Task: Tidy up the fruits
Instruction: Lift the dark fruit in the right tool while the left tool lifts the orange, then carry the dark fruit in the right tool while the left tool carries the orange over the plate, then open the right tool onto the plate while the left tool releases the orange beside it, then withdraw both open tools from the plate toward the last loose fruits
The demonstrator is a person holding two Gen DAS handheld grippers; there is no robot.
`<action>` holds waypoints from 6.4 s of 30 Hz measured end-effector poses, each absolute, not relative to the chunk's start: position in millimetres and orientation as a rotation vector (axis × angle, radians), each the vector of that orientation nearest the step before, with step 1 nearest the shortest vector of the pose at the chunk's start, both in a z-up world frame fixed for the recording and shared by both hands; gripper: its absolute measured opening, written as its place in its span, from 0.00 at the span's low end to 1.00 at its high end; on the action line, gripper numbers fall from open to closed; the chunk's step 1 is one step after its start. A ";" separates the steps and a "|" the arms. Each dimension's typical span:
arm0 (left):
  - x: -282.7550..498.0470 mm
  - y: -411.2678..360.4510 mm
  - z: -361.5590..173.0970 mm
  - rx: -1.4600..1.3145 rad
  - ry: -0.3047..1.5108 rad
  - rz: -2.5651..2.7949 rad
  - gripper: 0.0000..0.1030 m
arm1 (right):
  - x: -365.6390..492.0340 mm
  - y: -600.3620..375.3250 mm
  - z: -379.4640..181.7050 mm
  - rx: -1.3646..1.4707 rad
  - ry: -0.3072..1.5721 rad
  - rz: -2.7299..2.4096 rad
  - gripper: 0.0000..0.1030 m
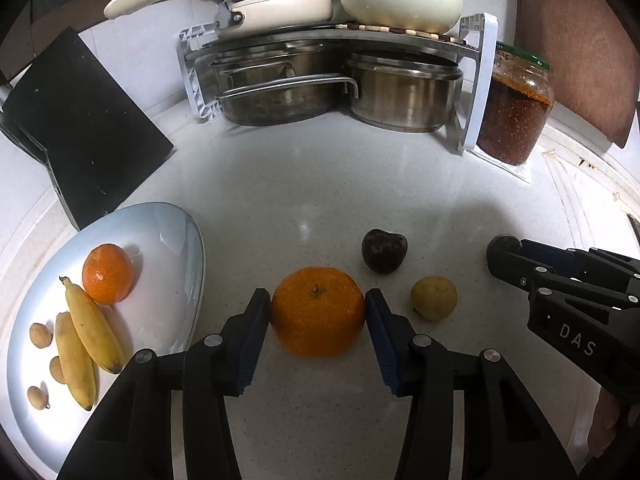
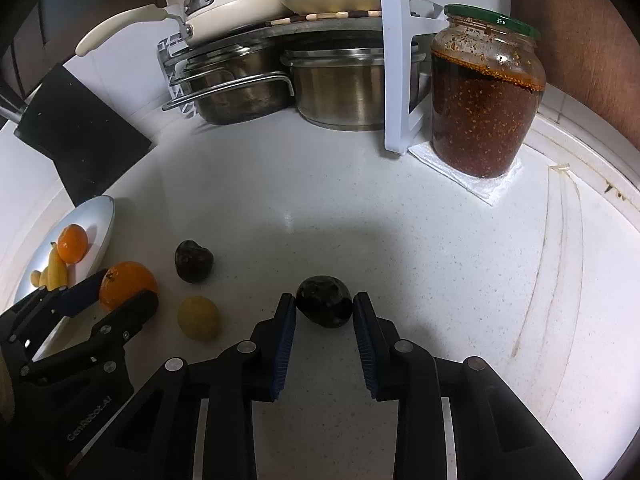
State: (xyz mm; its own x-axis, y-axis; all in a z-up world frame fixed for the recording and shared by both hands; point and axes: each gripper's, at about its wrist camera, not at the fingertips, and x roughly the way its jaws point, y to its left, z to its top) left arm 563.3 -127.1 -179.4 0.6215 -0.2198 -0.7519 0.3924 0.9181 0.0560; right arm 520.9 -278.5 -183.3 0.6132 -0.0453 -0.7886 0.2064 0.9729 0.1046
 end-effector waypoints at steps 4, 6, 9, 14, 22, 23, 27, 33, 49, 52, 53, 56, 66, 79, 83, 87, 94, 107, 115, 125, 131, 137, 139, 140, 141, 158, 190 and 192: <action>563.5 -126.6 -179.9 0.222 0.829 -0.357 0.46 | 520.0 -278.1 -182.7 0.191 0.898 -0.147 0.30; 561.9 -126.0 -178.6 0.218 0.825 -0.358 0.46 | 518.1 -276.7 -180.4 0.187 0.893 -0.148 0.30; 556.9 -124.2 -172.5 0.210 0.808 -0.361 0.46 | 514.2 -275.1 -174.6 0.182 0.882 -0.148 0.30; 545.8 -120.5 -158.4 0.195 0.778 -0.366 0.46 | 504.8 -271.5 -159.7 0.174 0.857 -0.138 0.30; 525.0 -107.8 -129.4 0.168 0.722 -0.346 0.46 | 490.1 -259.7 -129.0 0.158 0.797 -0.110 0.30; 522.0 -105.3 -125.1 0.165 0.717 -0.338 0.46 | 488.2 -257.7 -124.9 0.156 0.788 -0.105 0.30; 512.7 -95.8 -113.2 0.152 0.699 -0.322 0.46 | 481.2 -248.8 -110.8 0.150 0.762 -0.078 0.30; 498.2 -77.3 -95.2 0.120 0.664 -0.292 0.46 | 474.0 -232.5 -94.3 0.134 0.726 -0.040 0.30; 468.9 -15.4 -61.1 0.048 0.576 -0.175 0.46 | 464.5 -173.6 -60.1 0.090 0.640 0.093 0.30; 464.4 -3.4 -56.4 0.040 0.562 -0.152 0.46 | 464.1 -162.6 -56.2 0.083 0.631 0.116 0.30; 463.4 0.3 -55.4 0.038 0.559 -0.145 0.46 | 464.2 -157.7 -54.9 0.080 0.629 0.124 0.30; 460.6 12.3 -53.4 0.033 0.553 -0.127 0.46 | 463.6 -146.1 -52.7 0.072 0.624 0.144 0.30; 453.1 50.9 -51.6 0.028 0.544 -0.053 0.46 | 468.1 -104.6 -51.9 0.049 0.622 0.218 0.30; 450.3 95.8 -58.7 0.015 0.568 0.025 0.46 | 480.0 -58.2 -58.6 0.023 0.647 0.295 0.30; 452.9 105.6 -63.6 0.012 0.582 0.038 0.46 | 485.3 -47.4 -62.2 0.018 0.659 0.311 0.30; 456.2 113.9 -70.4 0.012 0.600 0.048 0.46 | 491.1 -38.7 -67.4 0.014 0.675 0.320 0.30; 468.5 122.1 -89.4 0.004 0.654 0.046 0.46 | 503.5 -29.2 -86.1 0.017 0.728 0.326 0.30; 486.9 116.7 -128.0 -0.006 0.759 0.017 0.46 | 523.4 -32.0 -123.1 0.018 0.827 0.306 0.30; 496.6 115.6 -148.5 -0.009 0.813 0.017 0.46 | 530.4 -30.2 -140.7 0.005 0.871 0.305 0.30; 506.0 112.9 -165.0 -0.001 0.857 0.000 0.46 | 535.9 -28.8 -156.0 -0.010 0.911 0.303 0.30; 510.3 110.5 -173.3 0.002 0.878 -0.007 0.46 | 537.3 -28.6 -162.3 -0.020 0.928 0.301 0.30; 512.3 110.5 -174.0 -0.001 0.886 -0.015 0.47 | 539.9 -29.9 -166.6 -0.005 0.941 0.305 0.31; 512.7 111.4 -173.5 -0.006 0.888 -0.022 0.47 | 539.8 -31.0 -166.0 0.001 0.938 0.301 0.39; 512.2 111.3 -172.7 -0.010 0.888 -0.025 0.47 | 539.4 -31.9 -164.8 0.004 0.933 0.298 0.45; 511.8 111.0 -171.2 -0.011 0.881 -0.027 0.47 | 538.6 -32.5 -163.2 0.004 0.926 0.298 0.46; 467.2 104.8 -111.0 0.066 0.698 0.032 0.69 | 504.0 -48.8 -116.6 -0.004 0.793 0.261 0.46; 426.4 -9.7 -72.9 0.153 0.578 -0.151 0.75 | 437.5 -168.9 -82.4 0.085 0.705 0.056 0.46; 427.6 -19.2 -72.4 0.160 0.575 -0.170 0.75 | 435.5 -177.6 -82.0 0.089 0.704 0.039 0.46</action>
State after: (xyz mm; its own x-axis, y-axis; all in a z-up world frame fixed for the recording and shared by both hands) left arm 427.6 -19.2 -72.4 0.8261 -0.1146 -0.5518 0.2037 0.9736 0.1028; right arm 435.5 -177.6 -82.0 0.7620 0.0654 -0.6442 -0.0054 0.9955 0.0947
